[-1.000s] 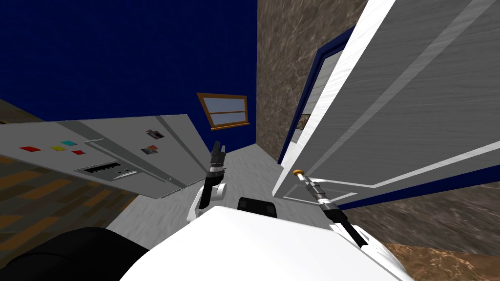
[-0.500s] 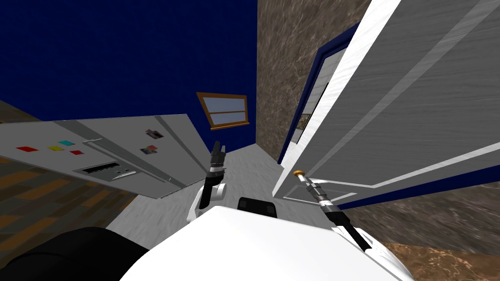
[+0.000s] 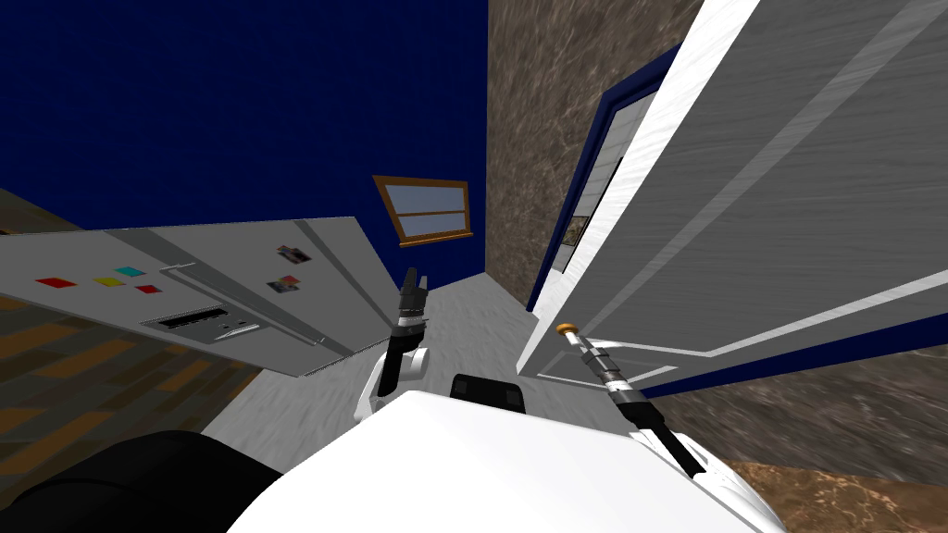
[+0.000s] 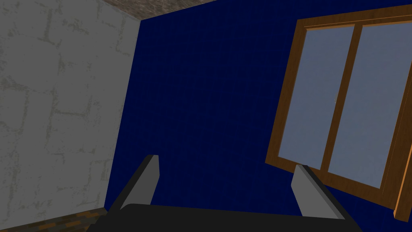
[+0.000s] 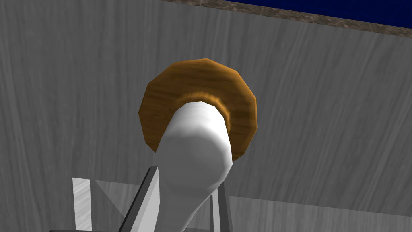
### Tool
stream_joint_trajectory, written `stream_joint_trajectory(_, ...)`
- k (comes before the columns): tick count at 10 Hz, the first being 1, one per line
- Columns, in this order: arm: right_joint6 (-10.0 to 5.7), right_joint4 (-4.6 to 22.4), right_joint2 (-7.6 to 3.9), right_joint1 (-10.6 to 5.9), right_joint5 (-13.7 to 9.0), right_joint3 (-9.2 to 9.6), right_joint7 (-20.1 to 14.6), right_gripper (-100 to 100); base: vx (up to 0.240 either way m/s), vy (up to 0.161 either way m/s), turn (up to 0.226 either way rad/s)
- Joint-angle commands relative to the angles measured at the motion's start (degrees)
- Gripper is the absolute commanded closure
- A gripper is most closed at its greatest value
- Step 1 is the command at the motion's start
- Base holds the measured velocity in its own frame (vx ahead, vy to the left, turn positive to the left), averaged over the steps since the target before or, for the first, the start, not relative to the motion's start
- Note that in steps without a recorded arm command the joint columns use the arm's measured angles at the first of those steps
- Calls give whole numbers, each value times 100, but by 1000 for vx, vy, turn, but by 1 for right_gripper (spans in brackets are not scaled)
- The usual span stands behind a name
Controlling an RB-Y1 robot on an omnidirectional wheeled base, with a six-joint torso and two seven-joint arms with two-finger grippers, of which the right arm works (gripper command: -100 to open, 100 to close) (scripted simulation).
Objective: Pull the door open
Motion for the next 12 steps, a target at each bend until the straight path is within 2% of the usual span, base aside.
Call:
stream_joint_trajectory(1, -16, 10, -5, -3, 1, -2, 1, 100, 0, 0, 0)
stream_joint_trajectory(2, -16, 10, -5, -3, 1, -2, 1, 100, 0, 0, 0)
stream_joint_trajectory(3, -129, 37, -53, 55, -8, 40, -39, 100, 0, 0, 0)
stream_joint_trajectory(12, -129, 37, -53, 55, -8, 40, -39, 100, 0, 0, 1)
